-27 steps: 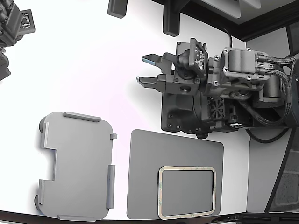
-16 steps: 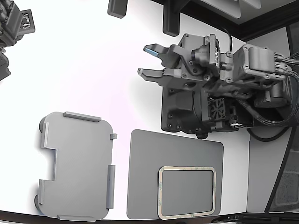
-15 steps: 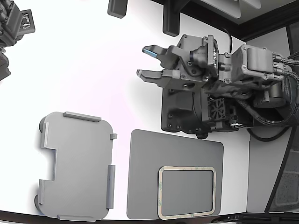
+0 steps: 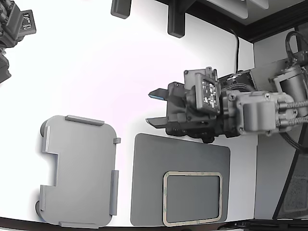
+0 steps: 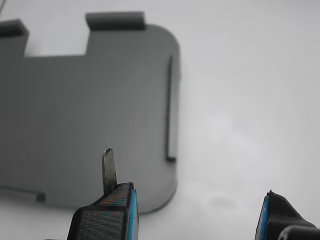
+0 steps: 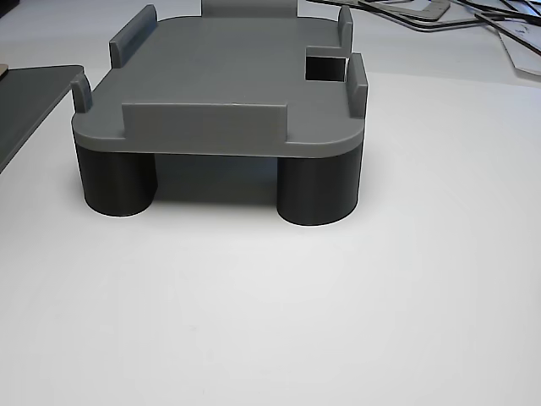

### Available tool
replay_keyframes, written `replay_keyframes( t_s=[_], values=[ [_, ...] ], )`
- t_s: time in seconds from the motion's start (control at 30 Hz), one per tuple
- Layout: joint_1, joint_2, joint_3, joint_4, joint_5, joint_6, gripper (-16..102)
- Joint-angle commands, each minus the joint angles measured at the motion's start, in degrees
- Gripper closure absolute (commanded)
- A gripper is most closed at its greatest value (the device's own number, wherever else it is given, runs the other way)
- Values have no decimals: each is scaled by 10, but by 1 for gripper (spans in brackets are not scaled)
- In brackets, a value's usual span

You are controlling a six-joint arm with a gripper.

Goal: Move top rectangular frame to the holder.

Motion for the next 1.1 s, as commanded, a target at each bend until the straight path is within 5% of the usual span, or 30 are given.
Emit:
replay_keyframes(
  t_s=[0.0, 0.37, 0.67, 1.07],
  values=[
    [83, -17, -33, 38, 21, 74, -14],
    [291, -186, -134, 154, -1, 309, -14],
    [324, -226, -134, 185, -146, 393, -14],
    [427, -294, -79, 135, -132, 491, -13]
  ],
)
